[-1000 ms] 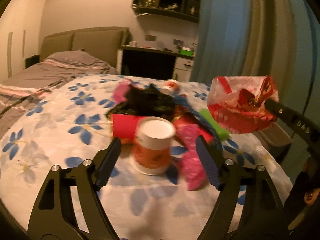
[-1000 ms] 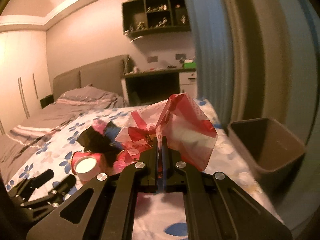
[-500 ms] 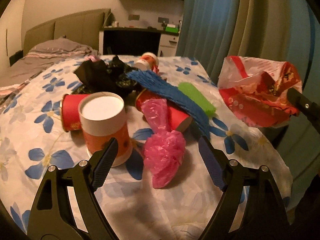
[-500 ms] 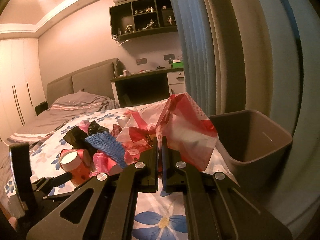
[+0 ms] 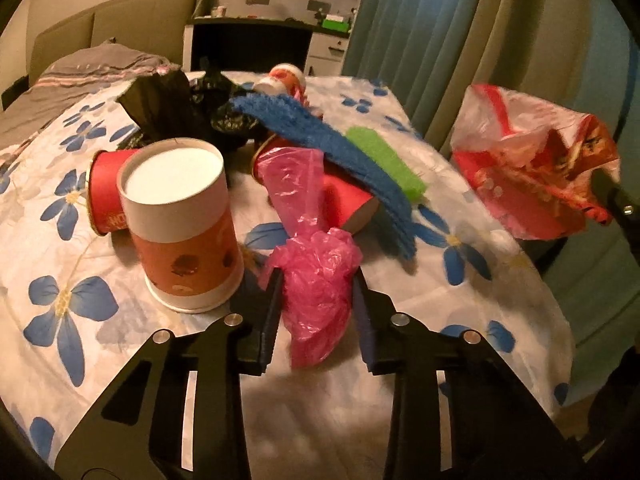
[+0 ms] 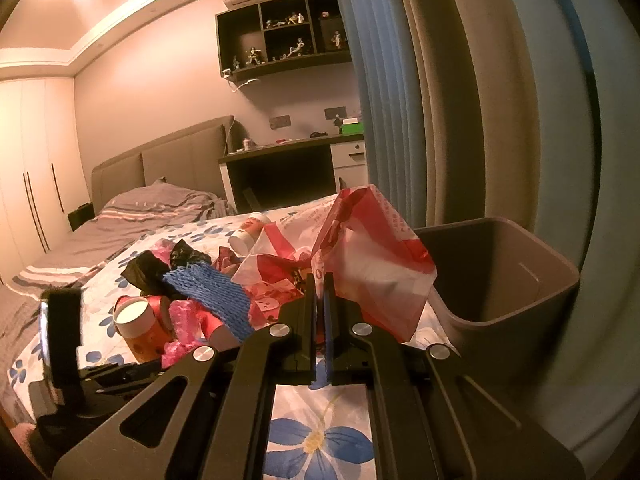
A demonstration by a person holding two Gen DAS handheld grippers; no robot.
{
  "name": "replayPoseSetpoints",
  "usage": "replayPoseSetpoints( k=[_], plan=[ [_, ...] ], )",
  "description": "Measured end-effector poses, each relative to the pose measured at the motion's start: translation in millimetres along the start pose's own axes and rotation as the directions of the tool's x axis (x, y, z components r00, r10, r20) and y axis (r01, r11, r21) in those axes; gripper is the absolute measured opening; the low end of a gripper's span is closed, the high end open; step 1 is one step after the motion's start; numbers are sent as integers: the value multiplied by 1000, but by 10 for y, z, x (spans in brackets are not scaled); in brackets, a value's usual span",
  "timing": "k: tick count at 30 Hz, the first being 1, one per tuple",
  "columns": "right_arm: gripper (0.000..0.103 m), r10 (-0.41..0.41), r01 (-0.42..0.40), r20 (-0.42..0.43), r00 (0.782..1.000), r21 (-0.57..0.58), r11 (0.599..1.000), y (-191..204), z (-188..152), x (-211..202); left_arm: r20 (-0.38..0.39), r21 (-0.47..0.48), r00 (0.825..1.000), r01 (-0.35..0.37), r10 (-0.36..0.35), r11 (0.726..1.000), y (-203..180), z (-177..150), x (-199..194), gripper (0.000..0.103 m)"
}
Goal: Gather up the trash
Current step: 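Grasp the pink plastic bag with the left tool while the right tool holds its bag, then carry both bags to the bin and open both tools to drop them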
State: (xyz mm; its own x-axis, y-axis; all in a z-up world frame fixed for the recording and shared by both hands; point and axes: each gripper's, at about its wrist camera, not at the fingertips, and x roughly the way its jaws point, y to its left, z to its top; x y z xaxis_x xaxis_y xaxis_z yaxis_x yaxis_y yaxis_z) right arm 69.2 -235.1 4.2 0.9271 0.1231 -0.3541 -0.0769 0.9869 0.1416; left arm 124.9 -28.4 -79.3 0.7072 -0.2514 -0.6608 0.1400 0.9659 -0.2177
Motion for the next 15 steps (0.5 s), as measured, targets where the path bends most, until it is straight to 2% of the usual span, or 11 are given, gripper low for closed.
replayPoseSetpoints(
  k=[5, 11, 15],
  plan=[
    [3, -12, 12, 11, 1000, -2, 1000, 17, 19, -42, 71, 0, 997, 35, -35, 999, -10, -16, -368, 32],
    [3, -18, 18, 23, 1000, -4, 1000, 55, 20, -85, 172, 20, 985, 15, -19, 1000, -46, 53, -747, 32],
    [3, -19, 19, 36, 999, -11, 1000, 56, 14, -137, 197, 34, 980, 4, -11, 999, -73, 125, -806, 32]
  ],
)
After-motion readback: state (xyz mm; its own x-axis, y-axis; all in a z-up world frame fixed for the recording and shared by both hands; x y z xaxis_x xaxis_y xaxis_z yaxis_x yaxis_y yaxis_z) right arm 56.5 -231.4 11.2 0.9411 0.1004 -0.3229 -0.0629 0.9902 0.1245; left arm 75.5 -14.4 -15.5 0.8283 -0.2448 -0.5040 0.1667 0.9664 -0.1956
